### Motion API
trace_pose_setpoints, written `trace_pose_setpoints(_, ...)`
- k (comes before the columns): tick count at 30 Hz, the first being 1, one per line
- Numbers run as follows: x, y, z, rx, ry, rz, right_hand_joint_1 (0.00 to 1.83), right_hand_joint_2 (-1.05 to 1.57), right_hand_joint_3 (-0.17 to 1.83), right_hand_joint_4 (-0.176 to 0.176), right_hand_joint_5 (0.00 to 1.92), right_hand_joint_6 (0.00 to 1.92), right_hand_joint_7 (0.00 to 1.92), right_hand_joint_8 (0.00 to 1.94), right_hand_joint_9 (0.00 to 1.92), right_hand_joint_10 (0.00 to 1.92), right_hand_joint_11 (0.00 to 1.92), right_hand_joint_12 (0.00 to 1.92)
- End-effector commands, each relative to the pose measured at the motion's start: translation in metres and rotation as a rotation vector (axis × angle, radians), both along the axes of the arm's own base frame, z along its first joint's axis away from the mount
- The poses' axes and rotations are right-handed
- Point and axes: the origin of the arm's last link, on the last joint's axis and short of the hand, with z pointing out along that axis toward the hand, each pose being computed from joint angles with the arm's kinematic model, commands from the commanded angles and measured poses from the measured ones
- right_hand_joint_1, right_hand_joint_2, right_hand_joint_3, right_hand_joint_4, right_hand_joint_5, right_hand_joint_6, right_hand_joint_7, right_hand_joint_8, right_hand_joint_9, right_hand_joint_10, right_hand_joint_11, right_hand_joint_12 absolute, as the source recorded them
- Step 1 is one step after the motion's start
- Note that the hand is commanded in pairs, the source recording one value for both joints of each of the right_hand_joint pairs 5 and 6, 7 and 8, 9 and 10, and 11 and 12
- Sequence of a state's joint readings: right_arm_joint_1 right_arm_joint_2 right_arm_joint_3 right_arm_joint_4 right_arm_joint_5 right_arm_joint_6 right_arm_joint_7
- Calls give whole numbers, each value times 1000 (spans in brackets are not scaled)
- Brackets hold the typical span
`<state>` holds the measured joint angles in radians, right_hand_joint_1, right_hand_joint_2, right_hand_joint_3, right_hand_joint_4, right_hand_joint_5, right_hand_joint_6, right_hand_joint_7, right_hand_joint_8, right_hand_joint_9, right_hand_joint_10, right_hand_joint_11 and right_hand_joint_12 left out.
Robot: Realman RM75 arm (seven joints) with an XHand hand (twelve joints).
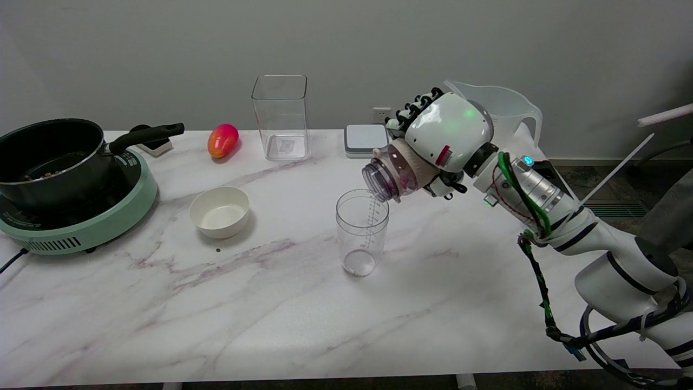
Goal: Pour the object into the transparent cup.
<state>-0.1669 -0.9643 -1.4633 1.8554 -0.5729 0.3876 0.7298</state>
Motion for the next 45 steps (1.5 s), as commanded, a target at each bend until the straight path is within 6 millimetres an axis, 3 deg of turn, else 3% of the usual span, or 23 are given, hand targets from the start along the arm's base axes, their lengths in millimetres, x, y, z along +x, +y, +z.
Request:
trace_pose_setpoints(1,-1,-3,-10,18,67,11,1508,620,847,0,1205,1205,1422,1422,1289,1289,1104,1104)
trace_pose_setpoints(22,0,-4,-22,35,150,54,1508,638,839,0,1200,1200,1427,1427,1294,1294,1111,1111)
trace_pose_setpoints(45,2,-6,-16,-1,226,94,1491,743,746,0,1220,1220,1448,1448,1328,1328,1145,1145)
